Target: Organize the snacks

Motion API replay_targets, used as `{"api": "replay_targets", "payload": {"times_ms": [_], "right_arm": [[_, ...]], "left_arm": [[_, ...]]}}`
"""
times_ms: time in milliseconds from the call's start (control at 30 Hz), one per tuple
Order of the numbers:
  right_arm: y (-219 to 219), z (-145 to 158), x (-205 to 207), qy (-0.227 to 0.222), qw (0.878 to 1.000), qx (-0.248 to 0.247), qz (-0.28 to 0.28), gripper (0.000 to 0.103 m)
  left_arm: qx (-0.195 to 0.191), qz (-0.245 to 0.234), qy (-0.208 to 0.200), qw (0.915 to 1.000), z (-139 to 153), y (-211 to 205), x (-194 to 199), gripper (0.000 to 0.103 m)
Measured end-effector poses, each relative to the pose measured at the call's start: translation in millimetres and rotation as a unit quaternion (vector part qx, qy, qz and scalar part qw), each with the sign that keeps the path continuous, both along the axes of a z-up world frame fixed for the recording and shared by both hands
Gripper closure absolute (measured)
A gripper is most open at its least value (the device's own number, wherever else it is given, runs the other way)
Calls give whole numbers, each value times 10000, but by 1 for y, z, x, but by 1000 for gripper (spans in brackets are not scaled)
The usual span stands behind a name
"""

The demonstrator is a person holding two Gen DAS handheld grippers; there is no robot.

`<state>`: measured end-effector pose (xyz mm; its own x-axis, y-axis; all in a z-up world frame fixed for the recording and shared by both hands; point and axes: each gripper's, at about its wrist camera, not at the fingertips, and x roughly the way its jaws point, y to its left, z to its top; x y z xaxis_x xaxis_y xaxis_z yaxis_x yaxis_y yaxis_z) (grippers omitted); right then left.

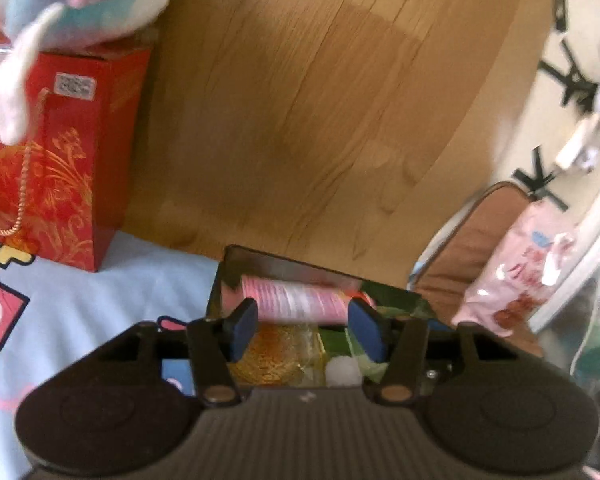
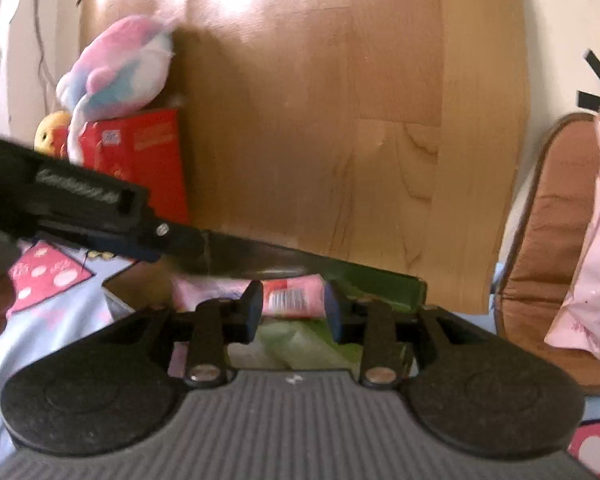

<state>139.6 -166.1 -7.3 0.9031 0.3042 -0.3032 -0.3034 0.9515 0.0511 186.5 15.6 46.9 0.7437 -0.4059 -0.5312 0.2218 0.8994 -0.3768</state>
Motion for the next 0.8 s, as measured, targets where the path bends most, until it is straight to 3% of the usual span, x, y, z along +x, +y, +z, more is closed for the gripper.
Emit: {"api": "replay_targets", "payload": {"times_ms": [100,200,300,500,633,700,767,800], "right_arm": [[-16,2,-23,-32,9996,276,37,62],[-35,-7,-55,338,9955,627,621,58],[-53,-29,-85,1214,9761,1102,1424,57],[-69,-65,-128,2395,9395,1714,1748,56],[-65,-75,-124,2669,9286,2016,1604,57],[-52,-75,-120,2674,9260,2078,1671,59],[-41,-73,-115,2544,9308,2047,1643,61],[-34,-71,-109,2495,9347,1964,1599,69]], "left_arm": [[-131,-108,-27,9999,1,15,-30,52],[-73,-421,214,9989,-13,23,-61,52],[-107,-729,620,9954,-34,30,-87,52],[-599,-1034,1308,9842,-67,40,-114,52],[-812,-1046,1524,9794,-83,36,-120,52],[-902,-1026,1436,9802,-89,36,-126,50],[-904,-980,1441,9806,-87,36,-126,49],[-954,-948,1484,9797,-87,39,-124,49]]}}
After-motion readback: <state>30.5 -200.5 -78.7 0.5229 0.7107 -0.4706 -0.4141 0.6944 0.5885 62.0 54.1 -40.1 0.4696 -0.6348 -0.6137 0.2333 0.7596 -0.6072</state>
